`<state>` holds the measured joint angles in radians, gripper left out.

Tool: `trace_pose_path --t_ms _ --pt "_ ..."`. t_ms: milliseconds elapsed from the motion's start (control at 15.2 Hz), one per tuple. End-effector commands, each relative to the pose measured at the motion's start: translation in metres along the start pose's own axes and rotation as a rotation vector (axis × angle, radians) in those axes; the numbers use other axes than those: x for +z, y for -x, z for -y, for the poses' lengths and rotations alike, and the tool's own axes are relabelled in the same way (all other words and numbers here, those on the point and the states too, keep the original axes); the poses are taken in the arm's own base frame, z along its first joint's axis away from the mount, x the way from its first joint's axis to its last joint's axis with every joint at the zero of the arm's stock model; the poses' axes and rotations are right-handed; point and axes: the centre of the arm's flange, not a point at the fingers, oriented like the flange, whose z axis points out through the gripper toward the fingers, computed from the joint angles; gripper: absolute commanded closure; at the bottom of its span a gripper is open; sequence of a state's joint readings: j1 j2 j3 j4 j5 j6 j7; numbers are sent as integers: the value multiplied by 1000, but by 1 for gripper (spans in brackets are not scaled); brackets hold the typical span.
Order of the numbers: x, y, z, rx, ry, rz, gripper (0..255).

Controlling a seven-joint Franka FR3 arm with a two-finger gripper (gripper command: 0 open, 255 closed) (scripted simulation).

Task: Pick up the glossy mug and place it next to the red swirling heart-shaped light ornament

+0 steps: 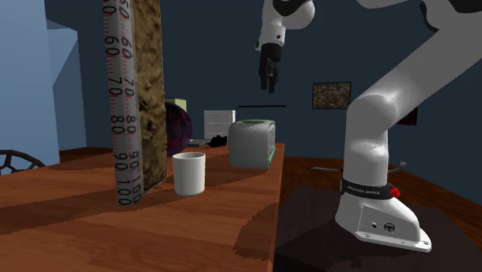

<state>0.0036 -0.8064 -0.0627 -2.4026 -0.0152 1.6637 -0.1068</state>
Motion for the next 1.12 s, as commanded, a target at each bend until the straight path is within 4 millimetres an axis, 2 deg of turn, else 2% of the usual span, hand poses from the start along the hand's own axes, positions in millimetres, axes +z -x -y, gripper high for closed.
trace_pose_path --t_ms 0,1056 --pt "0 0 0 0 0 0 0" --pt "105 -46 185 56 55 -42 0"
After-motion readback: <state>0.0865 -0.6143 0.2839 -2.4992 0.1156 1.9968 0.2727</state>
